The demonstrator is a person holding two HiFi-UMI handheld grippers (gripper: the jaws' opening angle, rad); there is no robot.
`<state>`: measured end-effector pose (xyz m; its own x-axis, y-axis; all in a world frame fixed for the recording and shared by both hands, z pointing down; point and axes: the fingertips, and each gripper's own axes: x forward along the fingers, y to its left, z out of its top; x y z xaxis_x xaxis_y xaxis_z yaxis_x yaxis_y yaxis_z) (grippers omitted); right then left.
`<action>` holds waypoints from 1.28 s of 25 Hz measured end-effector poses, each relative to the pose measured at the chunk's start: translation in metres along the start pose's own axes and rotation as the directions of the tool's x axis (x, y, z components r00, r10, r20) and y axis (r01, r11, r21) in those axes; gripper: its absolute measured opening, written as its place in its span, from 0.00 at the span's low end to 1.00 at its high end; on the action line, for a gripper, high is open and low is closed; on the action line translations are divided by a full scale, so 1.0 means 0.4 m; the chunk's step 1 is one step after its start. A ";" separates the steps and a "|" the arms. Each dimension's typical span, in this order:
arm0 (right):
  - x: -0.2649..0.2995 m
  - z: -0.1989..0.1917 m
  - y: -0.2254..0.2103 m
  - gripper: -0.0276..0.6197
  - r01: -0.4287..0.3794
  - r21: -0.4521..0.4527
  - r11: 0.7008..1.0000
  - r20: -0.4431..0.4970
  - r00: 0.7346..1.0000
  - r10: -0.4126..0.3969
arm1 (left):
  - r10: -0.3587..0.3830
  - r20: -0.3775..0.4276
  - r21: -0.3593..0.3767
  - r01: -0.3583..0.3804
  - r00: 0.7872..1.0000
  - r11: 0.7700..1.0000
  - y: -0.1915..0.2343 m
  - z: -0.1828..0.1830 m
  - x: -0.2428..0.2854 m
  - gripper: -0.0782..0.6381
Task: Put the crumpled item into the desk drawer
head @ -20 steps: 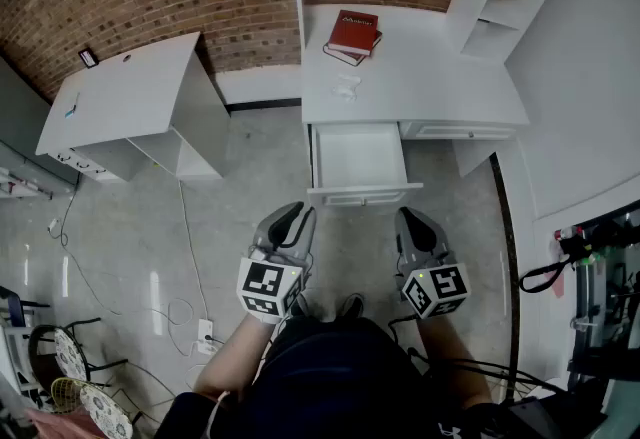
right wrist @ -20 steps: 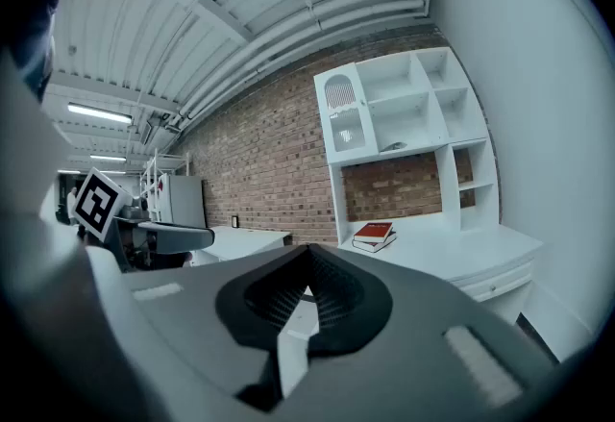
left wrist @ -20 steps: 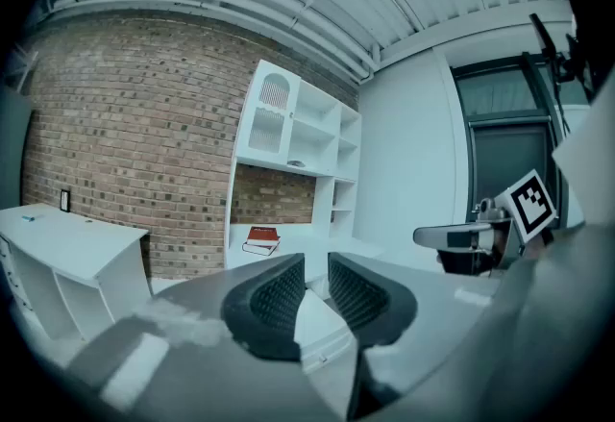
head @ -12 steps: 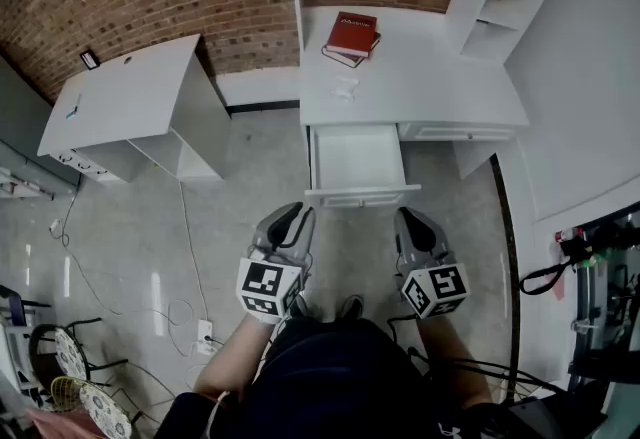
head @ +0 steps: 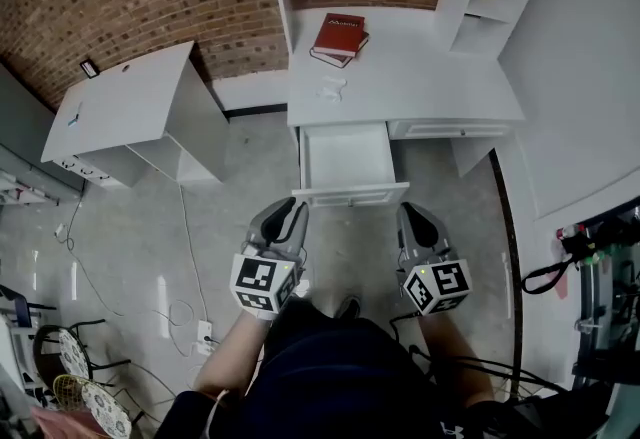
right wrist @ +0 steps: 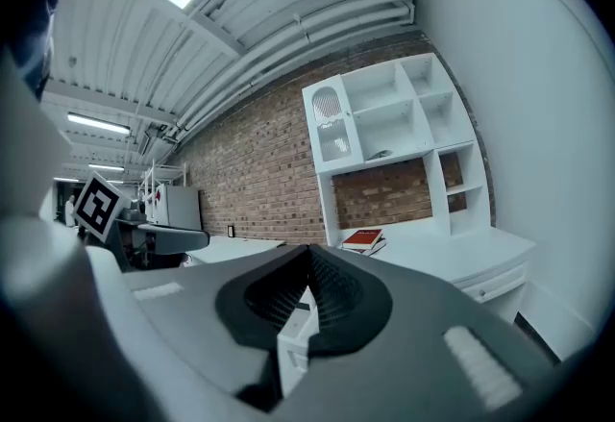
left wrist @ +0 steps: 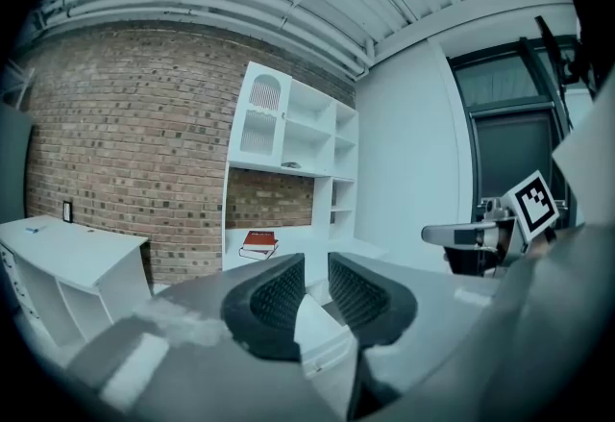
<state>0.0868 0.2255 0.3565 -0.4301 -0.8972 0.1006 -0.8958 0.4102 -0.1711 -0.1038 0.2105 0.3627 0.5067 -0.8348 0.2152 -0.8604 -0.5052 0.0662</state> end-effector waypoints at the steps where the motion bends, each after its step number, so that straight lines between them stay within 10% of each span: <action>1: -0.005 -0.001 -0.012 0.05 0.002 -0.002 1.000 -0.002 1.000 -0.002 | 0.008 0.006 -0.002 -0.008 1.000 1.000 -0.004 0.004 0.004 0.23; 32: 0.366 -0.002 -0.256 0.05 0.100 0.003 0.995 -0.129 0.987 -0.098 | -0.043 -0.042 -0.084 0.039 0.998 0.996 0.238 -0.009 0.447 0.23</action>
<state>0.1156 0.0523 0.3894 -0.3509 -0.9044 0.2429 -0.9338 0.3184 -0.1634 -0.0953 0.0140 0.4108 0.5407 -0.8024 0.2525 -0.8412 -0.5175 0.1566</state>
